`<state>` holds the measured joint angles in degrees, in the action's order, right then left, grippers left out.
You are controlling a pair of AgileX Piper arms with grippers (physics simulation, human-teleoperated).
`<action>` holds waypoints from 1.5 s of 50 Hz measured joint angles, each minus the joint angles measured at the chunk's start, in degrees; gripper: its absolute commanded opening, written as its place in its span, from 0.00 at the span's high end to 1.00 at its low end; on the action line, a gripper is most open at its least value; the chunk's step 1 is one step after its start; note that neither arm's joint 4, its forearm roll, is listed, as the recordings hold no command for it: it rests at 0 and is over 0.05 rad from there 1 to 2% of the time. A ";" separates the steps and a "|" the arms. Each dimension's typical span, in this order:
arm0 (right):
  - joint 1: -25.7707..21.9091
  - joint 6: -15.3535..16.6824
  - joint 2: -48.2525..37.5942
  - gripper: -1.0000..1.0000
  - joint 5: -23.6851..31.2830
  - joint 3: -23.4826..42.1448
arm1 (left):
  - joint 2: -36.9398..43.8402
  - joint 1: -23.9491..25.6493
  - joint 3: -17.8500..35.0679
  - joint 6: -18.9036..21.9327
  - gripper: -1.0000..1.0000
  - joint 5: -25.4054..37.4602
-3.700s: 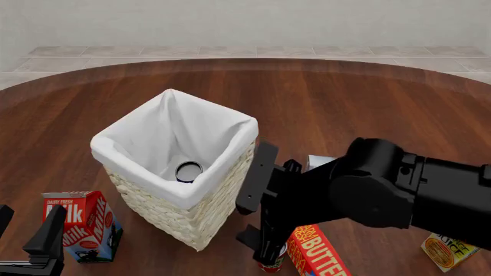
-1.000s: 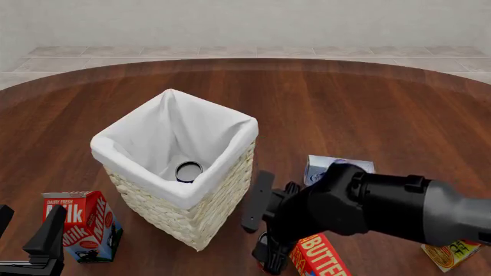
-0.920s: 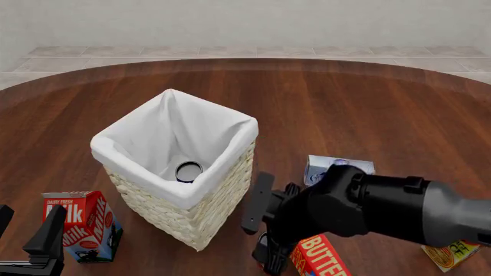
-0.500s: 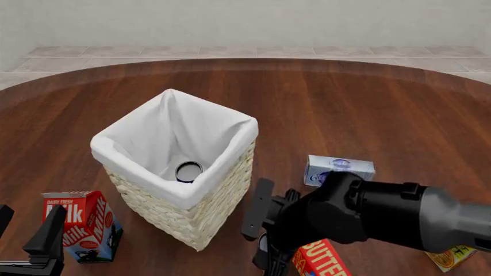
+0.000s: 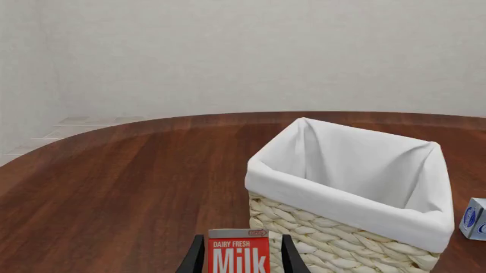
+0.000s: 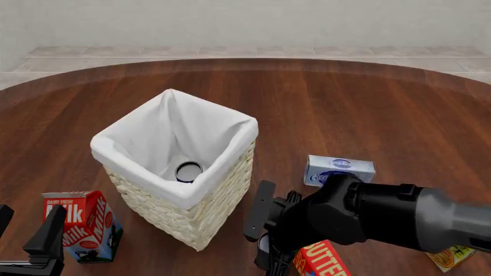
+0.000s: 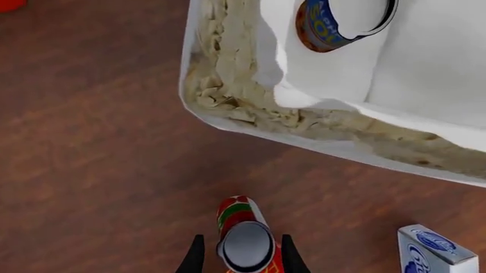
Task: Pick up the alphabet soup and the tomato sauce, and put them in the basket.
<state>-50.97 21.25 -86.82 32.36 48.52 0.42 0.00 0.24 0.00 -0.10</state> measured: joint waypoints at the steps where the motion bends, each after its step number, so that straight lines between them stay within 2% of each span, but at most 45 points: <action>1: 0.03 0.01 -0.05 0.00 -0.05 -0.02 | 0.00 0.00 0.00 0.00 0.00 0.00; 75: 0.69 0.48 -2.84 0.00 -3.87 -2.42 | 0.00 0.00 0.00 0.00 0.00 0.00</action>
<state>-50.28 21.73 -89.66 28.50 46.10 0.42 0.00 0.24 0.00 -0.10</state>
